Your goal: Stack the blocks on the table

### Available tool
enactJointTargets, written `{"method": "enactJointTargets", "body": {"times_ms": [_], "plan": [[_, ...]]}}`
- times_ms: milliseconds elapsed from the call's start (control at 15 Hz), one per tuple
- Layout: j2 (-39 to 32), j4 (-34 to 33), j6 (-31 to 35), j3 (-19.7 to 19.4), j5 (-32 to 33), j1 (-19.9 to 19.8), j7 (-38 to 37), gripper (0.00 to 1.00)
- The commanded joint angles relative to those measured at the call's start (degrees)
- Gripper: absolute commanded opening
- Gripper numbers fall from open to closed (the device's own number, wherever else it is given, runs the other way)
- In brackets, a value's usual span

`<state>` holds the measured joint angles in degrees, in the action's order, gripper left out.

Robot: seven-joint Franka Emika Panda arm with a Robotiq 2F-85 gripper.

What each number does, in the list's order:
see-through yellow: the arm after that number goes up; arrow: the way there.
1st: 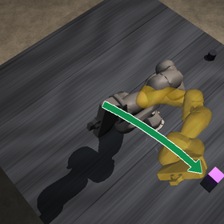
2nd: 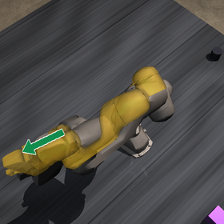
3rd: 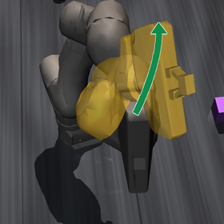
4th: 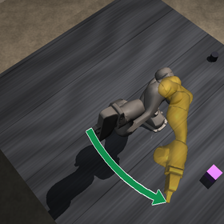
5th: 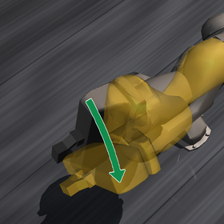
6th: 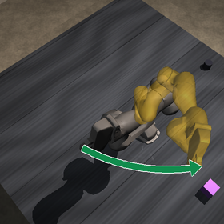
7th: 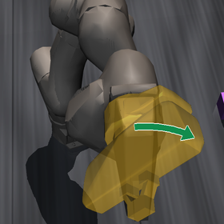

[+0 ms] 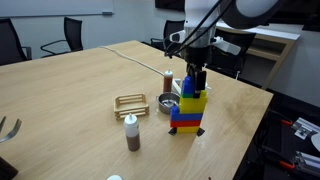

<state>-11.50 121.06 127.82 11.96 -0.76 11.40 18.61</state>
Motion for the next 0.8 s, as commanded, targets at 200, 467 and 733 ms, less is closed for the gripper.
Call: {"method": "enactJointTargets", "body": {"times_ms": [200,467,733], "plan": [[0.0,-0.1,-0.2,0.4,0.1,-0.4,-0.1,1.00],[0.3,-0.7,0.0,0.5,0.3,-0.3,-0.2,1.00],[2.2,-1.7,0.3,0.6,1.2,0.2,-0.6,1.00]]}}
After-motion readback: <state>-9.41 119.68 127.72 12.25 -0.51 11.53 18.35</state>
